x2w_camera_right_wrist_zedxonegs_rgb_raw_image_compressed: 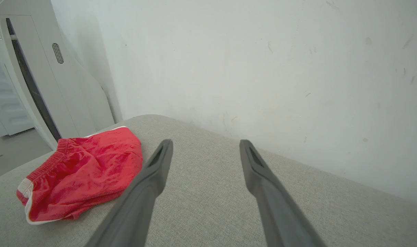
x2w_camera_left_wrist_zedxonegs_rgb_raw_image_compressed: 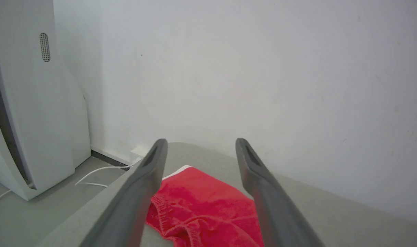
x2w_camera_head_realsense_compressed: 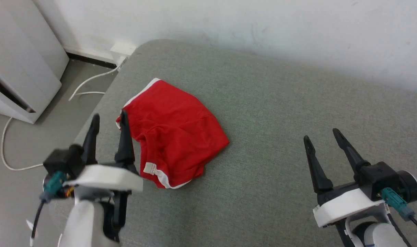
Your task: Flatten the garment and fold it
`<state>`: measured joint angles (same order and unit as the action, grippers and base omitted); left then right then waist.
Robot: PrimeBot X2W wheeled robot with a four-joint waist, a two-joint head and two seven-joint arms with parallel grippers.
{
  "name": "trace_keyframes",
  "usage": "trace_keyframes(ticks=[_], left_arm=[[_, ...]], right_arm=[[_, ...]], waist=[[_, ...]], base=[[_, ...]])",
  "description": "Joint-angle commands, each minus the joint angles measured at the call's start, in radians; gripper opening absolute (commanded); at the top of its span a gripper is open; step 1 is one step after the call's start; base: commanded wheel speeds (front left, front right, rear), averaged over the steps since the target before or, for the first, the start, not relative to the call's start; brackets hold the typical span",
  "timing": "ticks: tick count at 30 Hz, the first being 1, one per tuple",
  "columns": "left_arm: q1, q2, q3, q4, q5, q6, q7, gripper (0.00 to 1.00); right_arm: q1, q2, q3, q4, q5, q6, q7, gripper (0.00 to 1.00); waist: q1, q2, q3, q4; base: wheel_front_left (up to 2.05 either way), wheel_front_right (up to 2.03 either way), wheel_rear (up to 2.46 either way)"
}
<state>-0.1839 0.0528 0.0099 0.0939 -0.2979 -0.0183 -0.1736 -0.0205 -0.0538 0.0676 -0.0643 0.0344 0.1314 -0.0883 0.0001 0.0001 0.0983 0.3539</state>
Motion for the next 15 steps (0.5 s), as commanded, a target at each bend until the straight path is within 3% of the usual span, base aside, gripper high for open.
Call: trace_keyframes(ticks=[1, 9, 15], left_arm=[[-0.031, -0.002, 0.004, 0.009, -0.002, -0.01, -0.009, 1.0], [-0.254, 0.019, -0.007, 0.179, -0.032, -0.063, -0.01, 1.0], [-0.409, 0.069, -0.065, 0.38, -0.105, -0.083, 0.148, 1.0]], right_arm=[[-0.017, 0.002, 0.002, -0.008, -0.007, -0.001, 0.001, 1.0], [-0.052, 0.002, 0.018, -0.018, -0.008, -0.001, -0.001, 1.0], [-0.084, 0.003, 0.032, -0.012, -0.004, -0.001, -0.012, 1.0]], waist=[[-0.0001, -0.0001, 0.016, -0.011], [-0.0001, -0.0001, 0.084, -0.053], [-0.0001, -0.0001, 0.134, -0.09]], base=[[0.0, 0.0, 0.0], [0.0, 0.0, 0.0], [0.0, 0.0, 0.0]])
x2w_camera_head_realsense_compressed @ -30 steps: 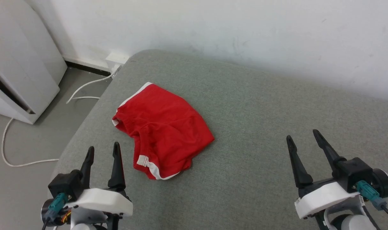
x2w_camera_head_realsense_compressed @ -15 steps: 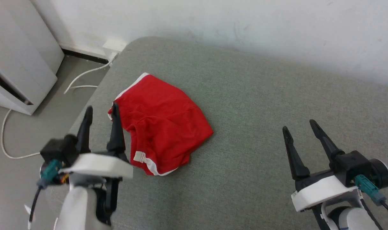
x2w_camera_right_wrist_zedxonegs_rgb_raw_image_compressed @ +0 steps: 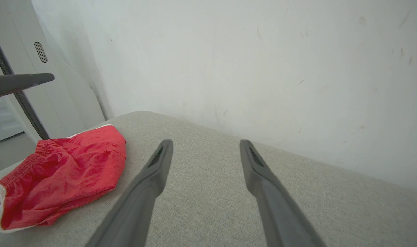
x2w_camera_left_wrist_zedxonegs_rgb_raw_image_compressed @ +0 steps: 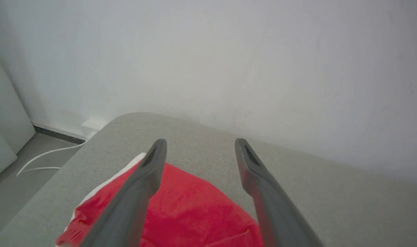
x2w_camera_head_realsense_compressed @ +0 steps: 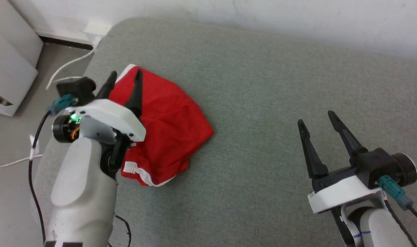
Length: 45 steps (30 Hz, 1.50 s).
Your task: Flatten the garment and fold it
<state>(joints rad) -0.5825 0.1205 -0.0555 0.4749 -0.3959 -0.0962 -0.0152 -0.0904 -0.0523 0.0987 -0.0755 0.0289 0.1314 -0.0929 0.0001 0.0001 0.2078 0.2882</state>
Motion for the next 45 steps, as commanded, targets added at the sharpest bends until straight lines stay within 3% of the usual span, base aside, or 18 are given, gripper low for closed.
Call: trace_keyframes(ticks=[1, 14, 15, 16, 17, 18, 20, 24, 34, 40, 45], left_arm=[[-0.027, 0.009, -0.012, 0.034, -0.019, -0.007, 0.027, 1.0], [-0.141, 0.058, -0.138, 0.415, -0.162, -0.023, 0.488, 1.0], [-0.147, 0.056, -0.146, 0.438, -0.173, -0.024, 0.521, 0.96], [-0.152, 0.058, -0.156, 0.458, -0.179, -0.025, 0.549, 0.81], [-0.157, 0.059, -0.166, 0.474, -0.183, -0.027, 0.566, 0.24], [-0.161, 0.059, -0.174, 0.486, -0.19, -0.028, 0.576, 0.0], [-0.163, 0.06, -0.194, 0.512, -0.197, -0.03, 0.592, 0.0], [-0.177, 0.075, -0.2, 0.552, -0.212, -0.026, 0.538, 0.0], [-0.194, 0.14, -0.175, 0.488, -0.121, 0.111, 0.057, 0.0], [-0.199, 0.159, -0.184, 0.388, -0.072, 0.117, -0.187, 0.0], [-0.185, 0.156, -0.192, 0.257, -0.039, 0.117, -0.239, 0.0]], right_arm=[[-0.019, 0.001, 0.004, 0.002, 0.002, -0.001, -0.011, 1.0], [-0.063, 0.002, 0.049, 0.041, 0.025, -0.001, -0.046, 1.0], [-0.066, 0.002, 0.05, 0.042, 0.025, -0.001, -0.048, 1.0], [-0.07, 0.002, 0.052, 0.042, 0.026, -0.001, -0.051, 1.0], [-0.073, 0.002, 0.055, 0.042, 0.027, -0.001, -0.056, 1.0], [-0.076, 0.002, 0.057, 0.042, 0.029, -0.001, -0.06, 1.0], [-0.078, 0.002, 0.061, 0.046, 0.037, -0.001, -0.067, 1.0], [-0.078, 0.002, 0.064, 0.058, 0.048, -0.001, -0.079, 1.0], [-0.027, 0.002, 0.027, 0.09, 0.083, -0.001, -0.097, 1.0], [0.011, 0.002, -0.014, 0.098, 0.101, -0.001, -0.106, 1.0], [0.038, 0.002, -0.05, 0.095, 0.111, -0.001, -0.107, 1.0]], waist=[[-0.0001, -0.0001, 0.03, -0.03], [-0.0001, -0.0001, 0.069, -0.067], [-0.0001, -0.0001, 0.072, -0.067], [-0.0001, -0.0001, 0.075, -0.068], [-0.0001, -0.0001, 0.078, -0.068], [-0.0001, -0.0001, 0.08, -0.067], [-0.0001, -0.0001, 0.077, -0.067], [-0.0001, -0.0001, 0.059, -0.064], [-0.0001, -0.0001, -0.061, -0.078], [-0.0001, -0.0001, -0.13, -0.107], [-0.0001, -0.0001, -0.171, -0.158]], base=[[0.0, 0.0, 0.0], [0.0, 0.0, 0.0], [0.0, 0.0, 0.0], [0.0, 0.0, 0.0], [0.0, 0.0, 0.0], [0.0, 0.0, 0.0], [0.0, 0.0, 0.0], [0.0, 0.0, 0.0], [0.0, 0.0, 0.0], [0.0, 0.0, 0.0], [0.0, 0.0, 0.0]])
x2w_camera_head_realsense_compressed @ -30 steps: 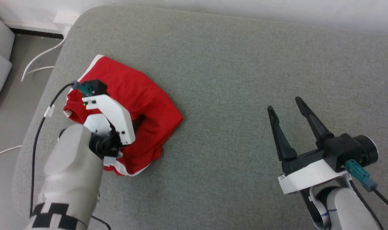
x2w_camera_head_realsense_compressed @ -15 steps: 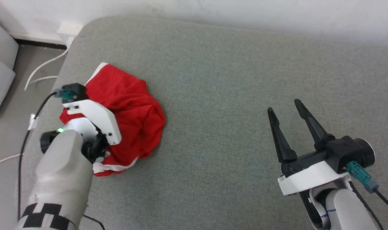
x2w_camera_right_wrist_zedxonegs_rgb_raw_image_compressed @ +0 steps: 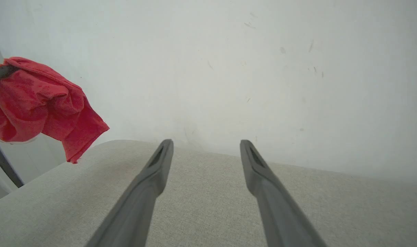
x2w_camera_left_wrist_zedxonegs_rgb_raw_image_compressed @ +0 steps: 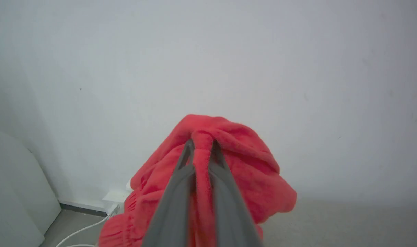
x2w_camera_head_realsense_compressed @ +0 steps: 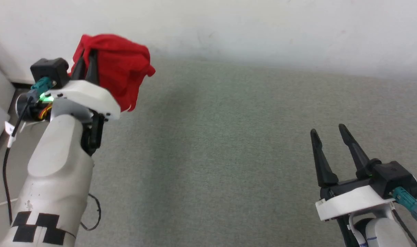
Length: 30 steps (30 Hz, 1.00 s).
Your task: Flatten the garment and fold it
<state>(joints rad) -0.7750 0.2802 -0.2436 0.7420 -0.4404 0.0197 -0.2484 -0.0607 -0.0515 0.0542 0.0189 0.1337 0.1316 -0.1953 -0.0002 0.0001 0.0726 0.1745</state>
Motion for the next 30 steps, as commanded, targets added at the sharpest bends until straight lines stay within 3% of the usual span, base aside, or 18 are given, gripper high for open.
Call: trace_keyframes(ticks=[1, 12, 17, 23, 24, 25, 28, 30], left_arm=[[0.017, -0.015, -0.005, -0.039, 0.004, 0.001, -0.008, 0.0], [0.177, -0.149, -0.092, -0.292, -0.018, 0.006, 0.029, 0.0], [0.308, -0.198, -0.169, -0.308, -0.069, -0.012, 0.118, 0.0], [0.461, -0.219, -0.247, -0.272, -0.117, 0.001, 0.188, 0.0], [0.48, -0.221, -0.258, -0.268, -0.121, 0.003, 0.195, 0.13], [0.498, -0.222, -0.268, -0.265, -0.123, 0.007, 0.199, 1.0], [0.544, -0.224, -0.292, -0.269, -0.13, 0.003, 0.191, 1.0], [0.577, -0.225, -0.294, -0.29, -0.163, -0.023, 0.17, 1.0]], right_arm=[[0.013, 0.001, -0.01, 0.0, 0.011, -0.001, -0.005, 1.0], [0.054, 0.001, -0.036, -0.016, 0.015, -0.001, 0.012, 1.0], [0.065, 0.001, -0.044, -0.021, 0.021, -0.001, 0.015, 1.0], [0.077, 0.001, -0.028, -0.014, 0.037, -0.001, 0.017, 1.0], [0.078, 0.001, -0.028, -0.013, 0.039, -0.001, 0.017, 1.0], [0.08, 0.001, -0.027, -0.011, 0.04, -0.001, 0.017, 1.0], [0.081, 0.001, -0.023, -0.005, 0.044, -0.001, 0.018, 1.0], [0.083, 0.001, -0.018, -0.001, 0.043, -0.001, 0.018, 1.0]], waist=[[0.0002, -0.0001, -0.043, -0.058], [0.0002, -0.0001, -0.067, -0.23], [0.0002, -0.0001, -0.061, -0.303], [0.0002, -0.0001, -0.056, -0.347], [0.0002, -0.0001, -0.056, -0.348], [0.0002, -0.0001, -0.057, -0.347], [0.0002, -0.0001, -0.057, -0.34], [0.0002, -0.0001, -0.065, -0.331]], base=[[0.0, 0.0, 0.0], [0.0, 0.0, 0.0], [0.0, 0.0, 0.0], [0.0, 0.0, 0.0], [0.0, 0.0, 0.0], [0.0, 0.0, 0.0], [0.0, 0.0, 0.0], [0.0, 0.0, 0.0]])
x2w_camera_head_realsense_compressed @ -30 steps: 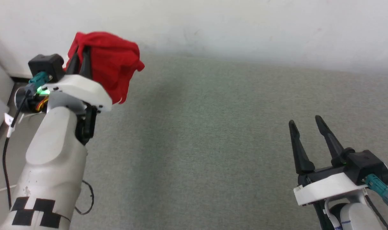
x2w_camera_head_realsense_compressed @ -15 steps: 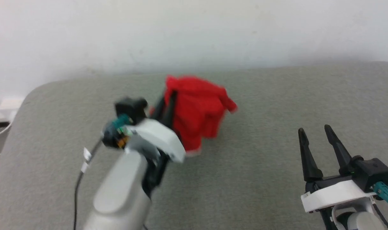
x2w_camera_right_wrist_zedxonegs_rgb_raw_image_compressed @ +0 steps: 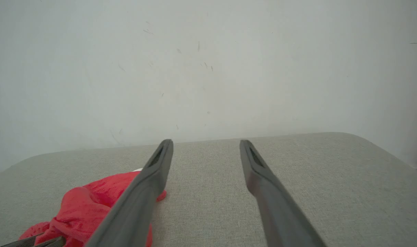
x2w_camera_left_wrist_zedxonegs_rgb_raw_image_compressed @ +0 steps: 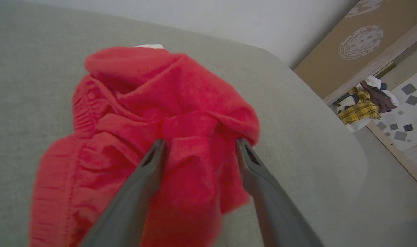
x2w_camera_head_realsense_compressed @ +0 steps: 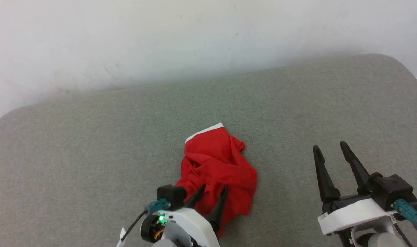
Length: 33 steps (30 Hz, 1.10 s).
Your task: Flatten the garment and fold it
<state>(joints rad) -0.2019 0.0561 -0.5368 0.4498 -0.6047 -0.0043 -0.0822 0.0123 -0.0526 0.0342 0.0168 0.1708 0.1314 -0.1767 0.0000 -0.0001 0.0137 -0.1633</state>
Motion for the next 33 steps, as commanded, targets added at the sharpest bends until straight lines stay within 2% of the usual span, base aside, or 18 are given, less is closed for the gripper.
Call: trace_keyframes(ticks=[1, 4, 8, 14, 20, 27, 33], left_arm=[[0.016, -0.002, 0.001, -0.015, -0.007, -0.008, -0.021, 1.0], [0.04, 0.0, 0.017, -0.064, -0.01, -0.005, -0.093, 1.0], [0.055, 0.02, 0.058, -0.143, 0.021, 0.025, -0.155, 1.0], [0.061, 0.073, 0.161, -0.242, 0.087, 0.095, -0.177, 1.0], [0.075, 0.151, 0.267, -0.298, 0.157, 0.153, -0.179, 1.0], [0.141, 0.209, 0.35, -0.337, 0.184, 0.183, -0.179, 1.0], [0.173, 0.214, 0.364, -0.379, 0.192, 0.182, -0.179, 1.0]], right_arm=[[0.012, 0.002, 0.002, 0.002, 0.005, -0.001, 0.0, 1.0], [0.016, 0.002, -0.002, 0.003, 0.005, -0.001, 0.0, 1.0], [0.025, 0.002, -0.007, 0.002, 0.003, -0.001, 0.002, 1.0], [0.033, 0.002, -0.009, -0.004, 0.0, -0.001, 0.012, 1.0], [0.037, 0.002, -0.018, -0.009, -0.005, -0.001, 0.023, 1.0], [0.042, 0.002, -0.03, -0.003, -0.007, -0.001, 0.048, 1.0], [0.002, 0.002, -0.076, 0.078, 0.001, -0.001, 0.132, 1.0]], waist=[[0.0, 0.0001, -0.01, 0.013], [0.0, 0.0001, -0.017, 0.036], [0.0, 0.0001, -0.027, 0.074], [0.0, 0.0001, -0.035, 0.123], [0.0, 0.0001, -0.036, 0.158], [0.0, 0.0001, -0.026, 0.18], [0.0, 0.0001, 0.002, 0.228]], base=[[0.0, 0.0, 0.0], [0.0, 0.0, 0.0], [0.0, 0.0, 0.0], [0.0, 0.0, 0.0], [0.0, 0.0, 0.0], [0.0, 0.0, 0.0], [0.0, 0.0, 0.0]])
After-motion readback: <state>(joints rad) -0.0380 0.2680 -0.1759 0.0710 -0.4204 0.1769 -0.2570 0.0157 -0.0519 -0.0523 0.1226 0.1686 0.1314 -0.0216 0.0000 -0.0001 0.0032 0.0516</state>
